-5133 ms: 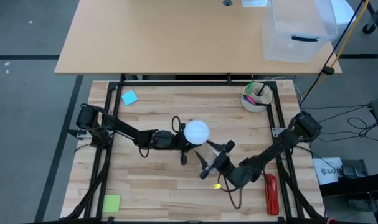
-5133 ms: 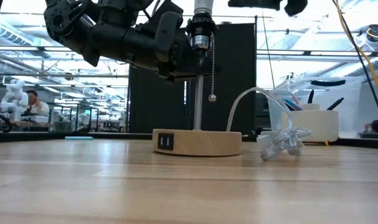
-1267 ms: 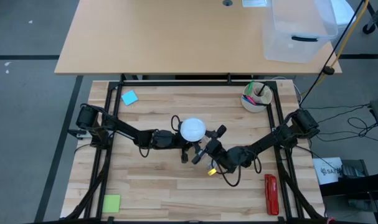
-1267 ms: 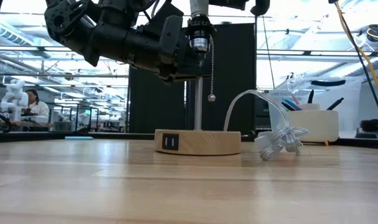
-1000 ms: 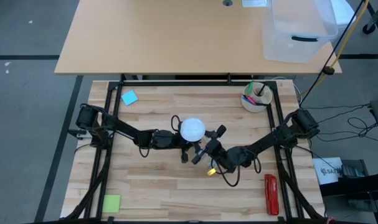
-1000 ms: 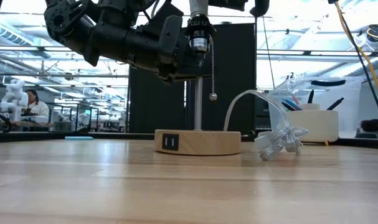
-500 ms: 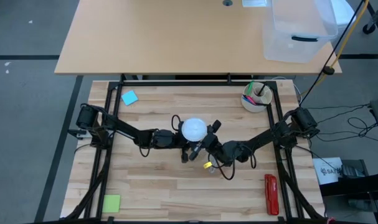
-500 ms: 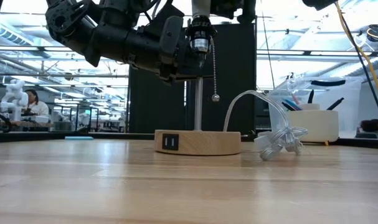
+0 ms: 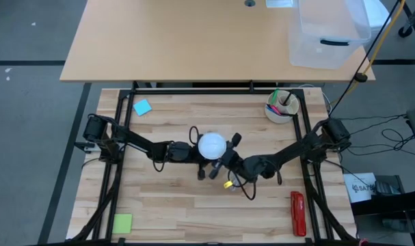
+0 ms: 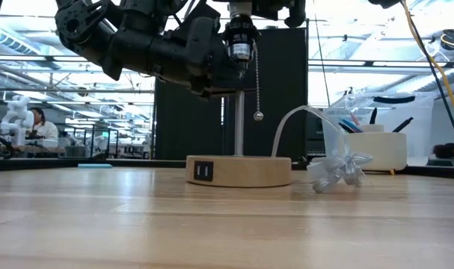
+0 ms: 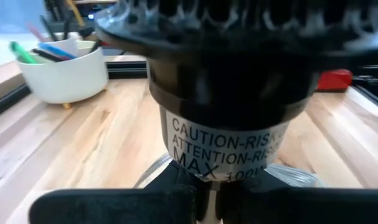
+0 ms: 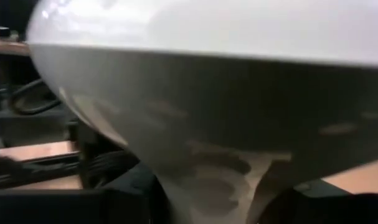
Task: Screw lightbulb
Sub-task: Remove the lightbulb from the lamp
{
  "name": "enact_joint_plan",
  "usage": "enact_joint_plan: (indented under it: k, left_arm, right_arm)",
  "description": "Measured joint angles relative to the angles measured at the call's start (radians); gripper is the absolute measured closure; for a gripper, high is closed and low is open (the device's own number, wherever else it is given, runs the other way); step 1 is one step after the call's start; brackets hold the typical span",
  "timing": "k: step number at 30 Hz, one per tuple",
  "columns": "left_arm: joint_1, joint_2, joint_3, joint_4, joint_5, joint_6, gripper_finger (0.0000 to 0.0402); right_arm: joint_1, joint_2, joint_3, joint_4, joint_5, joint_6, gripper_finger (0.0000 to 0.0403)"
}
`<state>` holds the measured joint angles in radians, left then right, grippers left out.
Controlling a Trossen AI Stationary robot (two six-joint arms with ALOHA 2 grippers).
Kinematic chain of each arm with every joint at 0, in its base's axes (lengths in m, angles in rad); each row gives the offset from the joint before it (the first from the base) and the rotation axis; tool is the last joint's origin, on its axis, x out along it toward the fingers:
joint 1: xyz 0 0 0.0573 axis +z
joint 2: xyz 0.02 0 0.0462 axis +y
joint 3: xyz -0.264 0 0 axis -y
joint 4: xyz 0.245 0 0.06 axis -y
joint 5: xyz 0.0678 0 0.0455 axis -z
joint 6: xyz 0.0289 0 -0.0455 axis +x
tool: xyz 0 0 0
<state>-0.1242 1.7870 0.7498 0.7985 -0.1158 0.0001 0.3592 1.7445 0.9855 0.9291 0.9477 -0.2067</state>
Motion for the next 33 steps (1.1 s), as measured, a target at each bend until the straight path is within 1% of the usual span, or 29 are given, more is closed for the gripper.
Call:
enact_joint_plan:
  k: [3, 7, 15, 20, 26, 29, 33]
  left_arm:
    - [-0.001, 0.000, 0.000, 0.000, 0.033, 0.003, 0.0374]
    - [0.001, 0.000, 0.000, 0.000, 0.075, 0.016, 0.0374]
    - [0.000, 0.000, 0.000, 0.001, 0.159, 0.015, 0.0374]
    - [0.001, 0.000, -0.002, -0.001, 0.212, 0.017, 0.0374]
    - [0.001, 0.000, -0.002, 0.000, 0.297, 0.030, 0.0374]
    - [0.001, 0.000, -0.002, -0.001, 0.322, 0.036, 0.0374]
    - [0.001, 0.000, -0.002, -0.002, 0.351, 0.043, 0.0374]
  right_arm:
    - [-0.003, -0.030, 0.000, -0.081, -0.053, 0.047, 0.0237]
    - [-0.005, -0.067, 0.000, -0.173, -0.094, 0.061, 0.0240]
    - [-0.032, -0.132, -0.001, -0.319, -0.254, 0.106, 0.0242]
    - [-0.063, -0.139, -0.001, -0.345, -0.378, 0.114, 0.0242]
    - [-0.092, -0.139, -0.001, -0.348, -0.548, 0.081, 0.0244]
    - [-0.112, -0.139, -0.001, -0.351, -0.637, 0.079, 0.0249]
    - [-0.138, -0.140, -0.001, -0.366, -0.730, 0.072, 0.0251]
